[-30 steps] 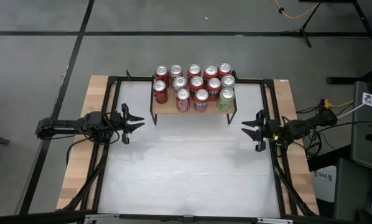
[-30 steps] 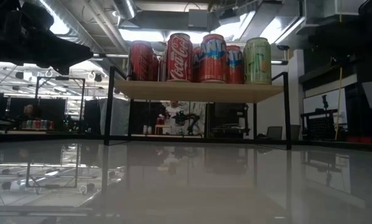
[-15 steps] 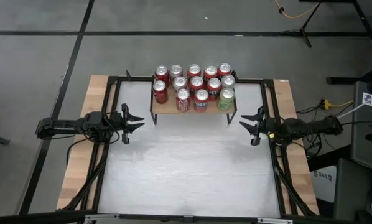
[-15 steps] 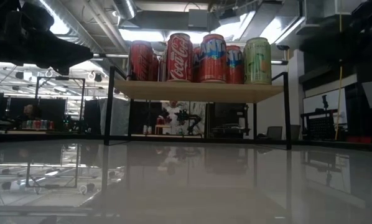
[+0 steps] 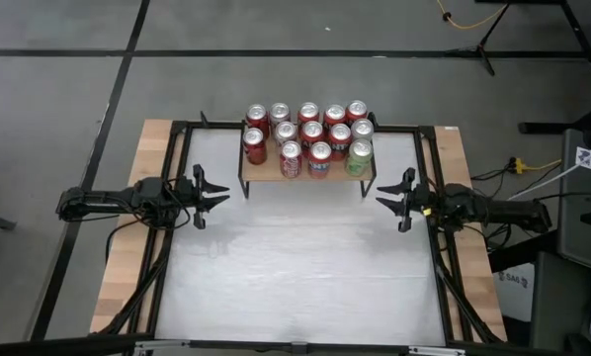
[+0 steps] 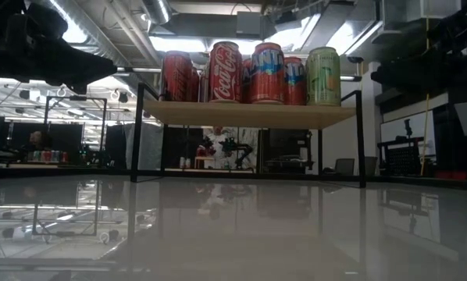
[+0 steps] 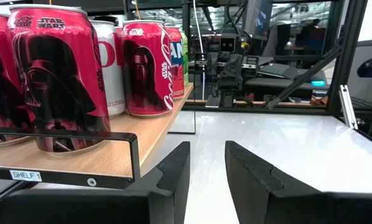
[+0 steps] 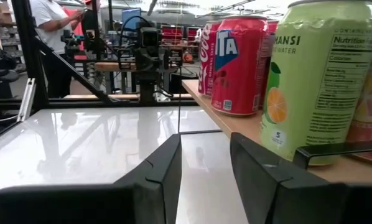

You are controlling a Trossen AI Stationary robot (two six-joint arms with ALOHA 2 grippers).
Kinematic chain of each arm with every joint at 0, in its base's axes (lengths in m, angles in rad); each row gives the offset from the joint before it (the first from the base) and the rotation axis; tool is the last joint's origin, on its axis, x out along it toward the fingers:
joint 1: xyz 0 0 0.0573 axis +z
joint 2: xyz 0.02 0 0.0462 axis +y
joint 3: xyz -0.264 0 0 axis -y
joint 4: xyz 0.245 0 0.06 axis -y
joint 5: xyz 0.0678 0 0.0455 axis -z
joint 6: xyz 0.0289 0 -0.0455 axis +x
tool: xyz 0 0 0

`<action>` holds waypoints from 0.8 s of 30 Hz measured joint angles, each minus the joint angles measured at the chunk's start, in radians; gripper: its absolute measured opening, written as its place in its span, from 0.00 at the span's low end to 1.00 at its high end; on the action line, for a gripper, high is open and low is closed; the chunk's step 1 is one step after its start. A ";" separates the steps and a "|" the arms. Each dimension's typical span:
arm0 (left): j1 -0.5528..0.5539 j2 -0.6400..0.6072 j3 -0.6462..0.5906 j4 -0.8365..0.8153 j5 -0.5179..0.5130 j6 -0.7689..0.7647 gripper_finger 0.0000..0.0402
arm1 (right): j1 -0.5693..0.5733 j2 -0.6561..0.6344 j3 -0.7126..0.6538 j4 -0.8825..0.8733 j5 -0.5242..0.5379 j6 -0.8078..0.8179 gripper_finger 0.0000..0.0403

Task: Place canned beverage on shelf
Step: Return to Home Position

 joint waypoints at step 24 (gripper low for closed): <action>0.000 0.000 0.000 0.000 0.000 0.001 0.23 | 0.001 0.000 -0.001 0.007 0.002 -0.004 0.31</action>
